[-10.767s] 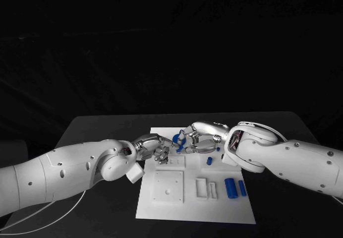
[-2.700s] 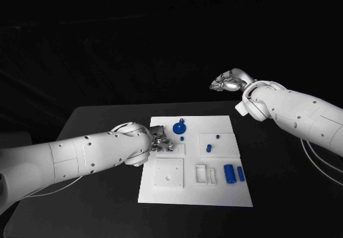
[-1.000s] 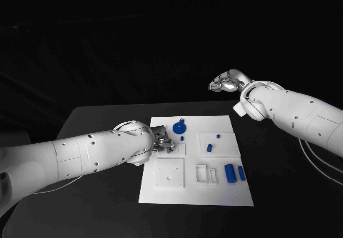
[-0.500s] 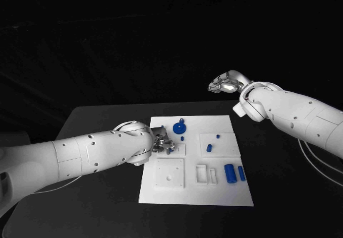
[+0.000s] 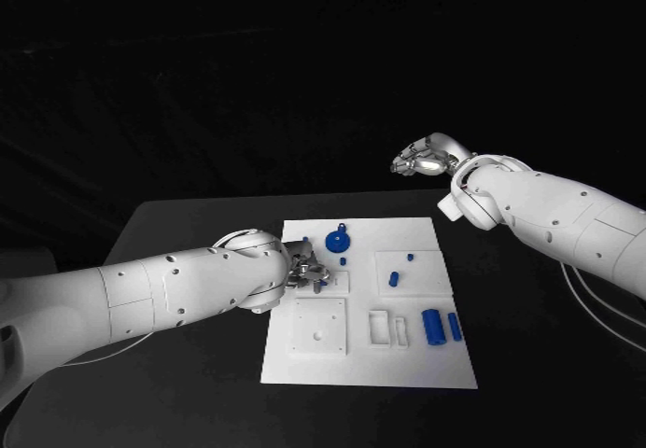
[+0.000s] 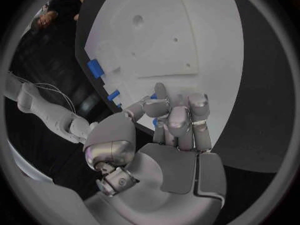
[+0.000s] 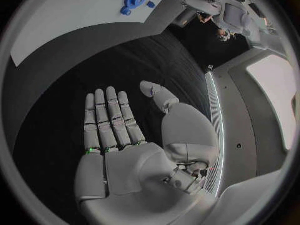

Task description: Assemble the parts on the task board

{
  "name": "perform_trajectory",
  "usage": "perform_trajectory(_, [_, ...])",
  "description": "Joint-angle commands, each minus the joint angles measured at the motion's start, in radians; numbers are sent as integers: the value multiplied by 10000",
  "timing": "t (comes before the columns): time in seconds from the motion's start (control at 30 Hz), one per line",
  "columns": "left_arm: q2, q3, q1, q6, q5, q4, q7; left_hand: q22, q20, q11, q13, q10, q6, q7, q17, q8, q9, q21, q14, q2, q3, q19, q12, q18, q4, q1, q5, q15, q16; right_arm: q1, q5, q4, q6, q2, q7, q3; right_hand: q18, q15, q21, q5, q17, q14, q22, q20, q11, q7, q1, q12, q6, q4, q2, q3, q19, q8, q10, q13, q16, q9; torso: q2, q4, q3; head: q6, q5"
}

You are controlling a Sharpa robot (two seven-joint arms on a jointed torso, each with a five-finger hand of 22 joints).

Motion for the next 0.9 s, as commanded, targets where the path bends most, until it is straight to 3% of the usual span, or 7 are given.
perform_trajectory(0.03, [38,-7,-22,92,-28,18,98,33,-978,-78,-13,-168,1569,-442,14,41,-20,19,-79,-208,-21,-16,48,37,104,-74,-60,-30,-55,-1,-11,2,61,4,49,0,-64,0,-68,63,-20,-78,19,-6,-16,26,78,-69,-68,-1,-36,-26,-73,29,75,-12,38,-14,-3,-2,1,3,-7])
perform_trajectory(0.2, [34,-7,-22,75,-28,9,88,34,-984,-76,-30,-174,1536,-439,27,79,-53,21,-84,-548,-135,-21,50,51,229,-199,-110,-48,-65,-3,-33,19,63,4,47,-1,-65,8,-77,66,-33,-90,23,-6,-13,28,82,-75,-75,-6,-43,-28,-82,27,70,-14,40,-18,-2,2,2,-2,-4])
perform_trajectory(0.47, [10,-7,-23,23,-28,-27,78,30,-991,-75,-39,-179,1512,-438,32,100,-60,19,-91,-688,-166,-24,49,66,277,-226,-115,-61,-71,-8,-49,25,80,-10,29,-3,-70,21,-94,65,-58,-116,31,-3,-7,33,93,-90,-90,-16,-57,-34,-101,21,58,-17,44,-27,-3,4,1,1,-17])
perform_trajectory(0.7, [-3,-5,-24,-23,-37,-8,17,28,-977,-67,-48,-171,1496,-434,51,158,-61,22,-98,-1176,-335,-42,60,63,534,-511,-125,-70,-59,-14,-51,24,62,-14,33,-4,-79,42,-119,64,-93,-155,43,2,4,45,98,-112,-115,-20,-69,-44,-131,12,39,-20,46,-41,1,-3,-6,8,-22])
perform_trajectory(0.73, [-14,-5,-24,-22,-37,4,18,72,-985,-76,-38,-189,1441,-434,79,207,-43,71,-121,-848,-1109,-103,90,82,197,-727,-67,-76,-28,-15,-52,25,62,-16,32,-4,-79,43,-120,64,-95,-157,44,2,5,46,98,-113,-117,-20,-70,-45,-133,11,37,-20,47,-41,4,-4,-9,10,-30])
perform_trajectory(0.77, [-19,-4,-24,-3,-37,4,27,75,-1004,-85,-48,-212,1413,-461,87,235,-61,52,-145,-719,-1509,-169,92,125,-44,-762,-30,-97,-37,-16,-52,32,68,-21,34,-4,-80,43,-121,64,-97,-159,45,2,5,46,99,-114,-117,-20,-70,-45,-134,11,37,-21,47,-42,5,-5,-7,10,-28])
perform_trajectory(0.9, [-52,-2,-25,-76,-30,6,54,70,-1005,-93,-56,-218,1407,-458,88,243,-77,45,-147,-741,-1606,-175,90,135,-67,-793,-63,-105,-43,-19,-54,33,48,-36,37,-5,-81,46,-125,64,-103,-164,47,3,7,47,101,-118,-120,-20,-71,-46,-139,11,34,-21,49,-44,8,-14,-5,10,-31])
